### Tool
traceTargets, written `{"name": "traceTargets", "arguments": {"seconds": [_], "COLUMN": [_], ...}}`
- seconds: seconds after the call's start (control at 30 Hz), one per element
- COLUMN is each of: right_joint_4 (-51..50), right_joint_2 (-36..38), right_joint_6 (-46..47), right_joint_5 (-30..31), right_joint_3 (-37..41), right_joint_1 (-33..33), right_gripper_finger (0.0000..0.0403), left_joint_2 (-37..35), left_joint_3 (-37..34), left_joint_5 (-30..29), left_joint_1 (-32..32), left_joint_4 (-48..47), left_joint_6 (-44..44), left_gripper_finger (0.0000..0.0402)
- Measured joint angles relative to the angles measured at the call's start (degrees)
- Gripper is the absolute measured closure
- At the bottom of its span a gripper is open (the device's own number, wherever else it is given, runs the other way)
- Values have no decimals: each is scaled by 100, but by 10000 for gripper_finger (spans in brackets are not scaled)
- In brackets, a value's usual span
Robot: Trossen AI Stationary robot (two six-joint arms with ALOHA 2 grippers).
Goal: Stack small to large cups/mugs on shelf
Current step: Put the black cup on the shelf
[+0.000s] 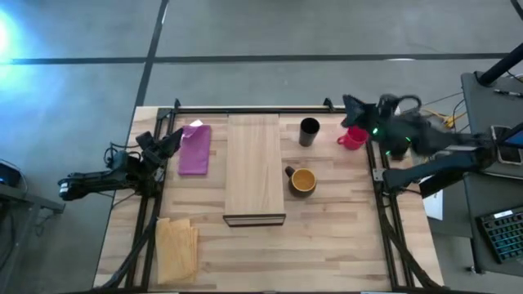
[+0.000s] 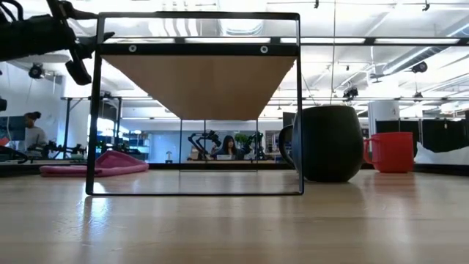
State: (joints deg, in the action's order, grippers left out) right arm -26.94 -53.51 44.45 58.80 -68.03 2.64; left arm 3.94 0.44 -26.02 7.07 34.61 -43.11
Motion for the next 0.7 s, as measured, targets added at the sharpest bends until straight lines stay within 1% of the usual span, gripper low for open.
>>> {"name": "traceTargets", "arguments": {"seconds": [0.03,0.07,0.1,0.13,0.17,0.23,0.3,0.37,0.4,0.47,0.5,0.53,0.6,0.7], "right_joint_4": [-1311,-2451,-3278,-3748,-3848,-3588,-3389,-3467,-3628,-3996,-4173,-4314,-4619,-4779], "right_joint_2": [-80,-203,-355,-529,-702,-1024,-1358,-1734,-1929,-2298,-2475,-2653,-3000,-3420], "right_joint_6": [1038,1890,2500,2863,2904,2228,1449,860,588,129,-102,-339,-685,-997], "right_joint_5": [-572,-1047,-1373,-1623,-1831,-2354,-2641,-2786,-3089,-4029,-4462,-4772,-5069,-5425], "right_joint_3": [-313,-559,-714,-805,-876,-981,-1172,-1512,-1697,-1994,-2093,-2141,-2164,-2141], "right_joint_1": [-286,-548,-708,-770,-773,-810,-1109,-1737,-2175,-3101,-3487,-3784,-4186,-4371], "right_gripper_finger": [321,321,321,321,321,321,321,321,321,321,321,320,315,296], "left_joint_2": [20,30,33,31,31,32,73,155,208,328,379,437,562,724], "left_joint_3": [8,16,18,18,16,12,12,18,27,59,71,84,104,117], "left_joint_5": [3,0,2,9,13,96,291,344,339,359,432,499,586,599], "left_joint_1": [0,0,0,0,0,0,0,-4,-2,-2,-1,-2,-2,-2], "left_joint_4": [-4,-7,-7,-1,-2,-10,-76,-105,-103,-113,-110,-107,-123,-125], "left_joint_6": [0,-2,-2,-1,-2,8,205,319,321,448,554,667,913,1455], "left_gripper_finger": [269,269,269,269,269,269,269,269,269,269,269,269,269,269]}}
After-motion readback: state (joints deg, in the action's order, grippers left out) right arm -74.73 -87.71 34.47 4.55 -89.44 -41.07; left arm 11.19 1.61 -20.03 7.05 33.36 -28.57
